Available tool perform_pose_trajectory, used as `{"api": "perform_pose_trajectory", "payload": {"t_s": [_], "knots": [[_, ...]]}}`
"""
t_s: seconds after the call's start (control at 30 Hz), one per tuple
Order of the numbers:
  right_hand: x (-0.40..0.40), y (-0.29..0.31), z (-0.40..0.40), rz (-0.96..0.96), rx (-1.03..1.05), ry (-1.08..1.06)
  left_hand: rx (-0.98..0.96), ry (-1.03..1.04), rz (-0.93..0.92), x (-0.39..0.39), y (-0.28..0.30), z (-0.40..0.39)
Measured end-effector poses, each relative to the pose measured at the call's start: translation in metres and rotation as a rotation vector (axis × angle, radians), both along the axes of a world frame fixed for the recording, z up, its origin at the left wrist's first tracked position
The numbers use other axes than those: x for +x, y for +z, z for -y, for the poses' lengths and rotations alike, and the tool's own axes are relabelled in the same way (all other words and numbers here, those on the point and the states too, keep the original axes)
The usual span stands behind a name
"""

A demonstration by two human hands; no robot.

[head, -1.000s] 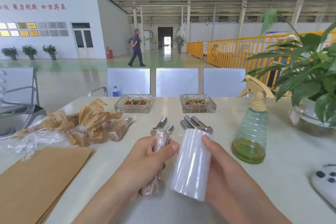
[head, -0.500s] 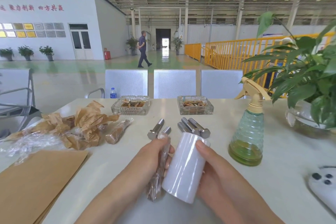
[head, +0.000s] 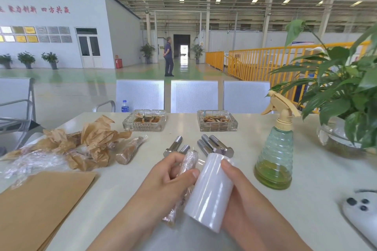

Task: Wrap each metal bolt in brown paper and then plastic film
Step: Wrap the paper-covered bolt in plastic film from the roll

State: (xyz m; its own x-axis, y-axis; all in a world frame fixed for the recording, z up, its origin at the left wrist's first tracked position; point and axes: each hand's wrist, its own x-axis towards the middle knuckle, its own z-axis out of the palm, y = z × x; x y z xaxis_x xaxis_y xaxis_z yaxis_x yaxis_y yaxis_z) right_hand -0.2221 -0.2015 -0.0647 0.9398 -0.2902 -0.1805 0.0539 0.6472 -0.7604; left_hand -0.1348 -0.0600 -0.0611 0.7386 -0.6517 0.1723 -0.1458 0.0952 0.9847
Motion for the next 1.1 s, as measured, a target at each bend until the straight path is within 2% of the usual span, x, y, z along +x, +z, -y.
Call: {"api": "perform_pose_trajectory", "payload": {"t_s": [0.07,0.27,0.37,0.47,0.57,0.73,0.83,0.87,0.97,1.1], "knots": [[-0.002,0.001,-0.004,-0.038,-0.005,0.012,0.002,0.01,-0.016,-0.002,-0.002,0.002],[-0.015,0.008,-0.011,-0.009,-0.177,-0.086,0.029,0.115,0.144,-0.003,-0.006,0.006],[-0.008,0.011,-0.008,-0.065,-0.125,-0.125,0.124,0.223,0.337,0.003,-0.012,0.007],[0.002,0.008,-0.002,-0.07,-0.039,-0.16,0.147,0.297,0.381,0.008,-0.014,0.006],[0.001,0.003,-0.002,0.004,-0.02,-0.052,0.186,0.33,0.425,0.01,-0.016,0.007],[-0.006,-0.007,0.001,0.091,-0.133,0.104,0.173,0.229,0.195,0.011,-0.014,0.008],[-0.008,-0.007,0.005,0.11,-0.177,0.072,0.105,0.092,-0.161,0.012,-0.009,0.008],[-0.007,-0.006,0.006,0.107,-0.19,0.053,0.084,0.043,-0.207,0.014,-0.008,0.006],[-0.004,-0.003,0.012,0.075,-0.154,-0.012,0.057,-0.05,-0.126,0.013,-0.007,-0.002],[-0.001,-0.002,0.01,0.09,-0.076,0.053,0.015,0.009,-0.137,0.011,-0.003,-0.001]]}}
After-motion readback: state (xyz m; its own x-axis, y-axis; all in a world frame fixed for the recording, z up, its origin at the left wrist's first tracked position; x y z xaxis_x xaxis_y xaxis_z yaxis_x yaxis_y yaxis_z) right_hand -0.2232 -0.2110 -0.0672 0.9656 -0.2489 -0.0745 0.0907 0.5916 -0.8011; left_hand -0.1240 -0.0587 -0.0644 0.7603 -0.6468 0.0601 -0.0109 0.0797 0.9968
